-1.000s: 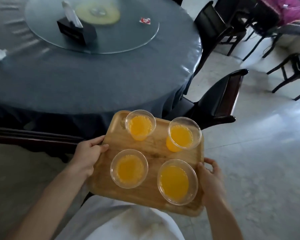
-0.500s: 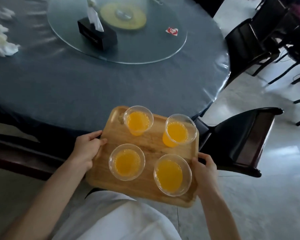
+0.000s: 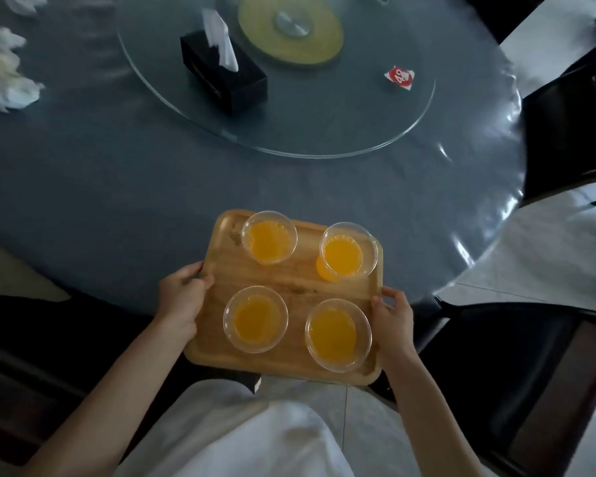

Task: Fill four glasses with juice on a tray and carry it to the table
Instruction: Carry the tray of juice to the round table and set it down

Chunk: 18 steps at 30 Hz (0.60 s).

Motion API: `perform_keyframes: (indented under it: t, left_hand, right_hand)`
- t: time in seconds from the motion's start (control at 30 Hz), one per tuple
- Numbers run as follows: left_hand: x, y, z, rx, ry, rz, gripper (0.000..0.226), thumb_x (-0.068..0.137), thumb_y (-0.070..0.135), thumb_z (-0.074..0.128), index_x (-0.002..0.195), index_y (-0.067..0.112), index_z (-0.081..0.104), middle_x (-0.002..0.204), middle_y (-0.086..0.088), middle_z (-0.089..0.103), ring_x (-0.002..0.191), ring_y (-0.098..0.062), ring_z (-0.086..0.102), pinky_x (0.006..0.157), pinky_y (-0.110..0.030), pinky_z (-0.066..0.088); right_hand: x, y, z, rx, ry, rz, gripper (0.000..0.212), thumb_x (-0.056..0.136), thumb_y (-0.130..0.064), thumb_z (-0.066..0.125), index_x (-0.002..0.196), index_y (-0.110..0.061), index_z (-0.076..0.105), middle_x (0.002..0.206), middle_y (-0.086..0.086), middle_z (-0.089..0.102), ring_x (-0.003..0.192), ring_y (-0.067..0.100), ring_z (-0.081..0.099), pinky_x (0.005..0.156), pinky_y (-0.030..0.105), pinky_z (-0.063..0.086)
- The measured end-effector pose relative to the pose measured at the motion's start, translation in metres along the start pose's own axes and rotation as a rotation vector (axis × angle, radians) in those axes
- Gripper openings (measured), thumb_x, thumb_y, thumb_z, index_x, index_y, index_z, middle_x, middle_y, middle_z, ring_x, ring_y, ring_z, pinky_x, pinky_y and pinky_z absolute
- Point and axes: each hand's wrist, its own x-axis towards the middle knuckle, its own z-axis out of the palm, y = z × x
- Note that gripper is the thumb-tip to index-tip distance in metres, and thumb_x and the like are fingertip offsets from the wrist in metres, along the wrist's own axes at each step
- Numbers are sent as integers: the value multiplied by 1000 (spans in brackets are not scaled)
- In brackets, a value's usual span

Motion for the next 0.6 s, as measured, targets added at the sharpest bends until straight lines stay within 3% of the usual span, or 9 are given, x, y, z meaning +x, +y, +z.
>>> perform_keyframes:
  t: [0.1, 0.23, 0.3, 0.47, 0.6]
  left_hand:
    - [20, 6, 13, 1, 14, -36, 40, 99, 10, 64, 138, 20, 65, 130, -3, 70, 122, -27, 64, 110, -54, 48]
    - [39, 10, 27, -30, 52, -62, 29, 98, 13, 67, 123, 26, 71, 112, 3, 72, 111, -25, 68, 97, -47, 55]
    - [48, 11, 34, -47, 77, -78, 30, 97, 14, 68, 125, 24, 70, 114, 1, 72, 110, -26, 68, 100, -49, 55]
    - [66, 14, 50, -66, 84, -104, 22, 97, 12, 68, 110, 30, 70, 104, 6, 71, 105, -22, 68, 90, -44, 55]
    - [74, 16, 59, -48, 92, -105, 30, 98, 12, 67, 126, 22, 68, 109, 2, 71, 109, -25, 68, 95, -47, 55]
  right_hand:
    - [28, -14, 13, -19, -22, -5, 19, 107, -21, 51, 125, -23, 55, 112, 5, 69, 93, 20, 71, 70, 34, 60]
    - [59, -25, 27, -49, -27, -1, 17, 107, -23, 50, 123, -25, 55, 116, 6, 68, 96, 21, 71, 80, 44, 62]
    - [72, -28, 33, -53, -30, 10, 15, 107, -24, 51, 121, -27, 55, 118, 6, 68, 99, 23, 71, 86, 50, 62]
    - [98, -32, 41, -47, -27, 24, 16, 107, -22, 51, 121, -27, 56, 118, 6, 68, 100, 23, 71, 85, 49, 62]
    - [112, -31, 46, -51, -39, 30, 16, 107, -24, 50, 123, -27, 55, 120, 5, 67, 103, 23, 69, 86, 48, 62]
